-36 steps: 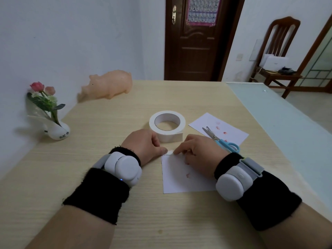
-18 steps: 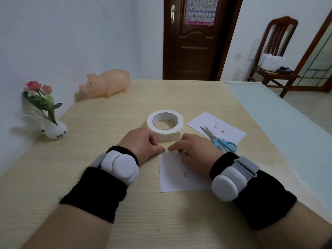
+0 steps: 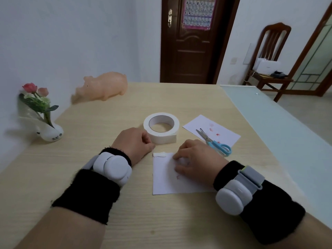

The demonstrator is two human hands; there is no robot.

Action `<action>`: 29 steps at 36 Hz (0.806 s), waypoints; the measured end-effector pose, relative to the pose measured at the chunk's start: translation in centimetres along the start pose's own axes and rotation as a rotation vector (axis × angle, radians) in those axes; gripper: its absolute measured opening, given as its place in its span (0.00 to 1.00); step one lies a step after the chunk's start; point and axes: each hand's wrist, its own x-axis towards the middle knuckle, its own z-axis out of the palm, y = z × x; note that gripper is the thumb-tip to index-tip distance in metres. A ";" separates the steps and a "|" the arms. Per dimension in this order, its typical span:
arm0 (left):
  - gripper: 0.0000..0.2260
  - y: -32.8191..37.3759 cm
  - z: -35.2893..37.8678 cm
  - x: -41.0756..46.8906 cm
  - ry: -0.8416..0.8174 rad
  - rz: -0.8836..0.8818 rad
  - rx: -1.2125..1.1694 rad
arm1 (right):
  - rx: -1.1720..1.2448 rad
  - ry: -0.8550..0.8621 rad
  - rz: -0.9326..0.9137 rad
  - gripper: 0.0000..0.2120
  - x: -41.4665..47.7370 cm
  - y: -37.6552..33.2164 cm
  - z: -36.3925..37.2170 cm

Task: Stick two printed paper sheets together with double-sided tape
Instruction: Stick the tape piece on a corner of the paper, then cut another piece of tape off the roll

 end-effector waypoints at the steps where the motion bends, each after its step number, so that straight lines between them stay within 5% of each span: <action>1: 0.07 0.1 -0.1 0.0 0.065 -0.008 -0.033 | -0.001 0.014 -0.011 0.14 0.0 -0.2 0.2; 6: 0.03 1.1 -0.1 0.5 0.296 0.114 -0.099 | 0.005 0.050 -0.042 0.13 0.3 -0.6 0.4; 11: 0.19 2.3 1.1 2.1 0.034 0.161 0.189 | 0.037 0.069 -0.037 0.11 0.3 -0.3 0.3; 15: 0.07 2.7 1.5 2.9 -0.071 0.168 0.274 | 0.144 0.164 0.004 0.09 0.1 0.3 0.0; 22: 0.11 2.6 0.4 1.8 0.044 0.201 0.001 | 0.434 0.465 0.132 0.04 0.4 1.5 -0.7; 29: 0.09 3.7 -1.5 -0.5 0.115 0.264 -0.452 | 1.119 0.621 0.261 0.05 1.1 1.1 -2.3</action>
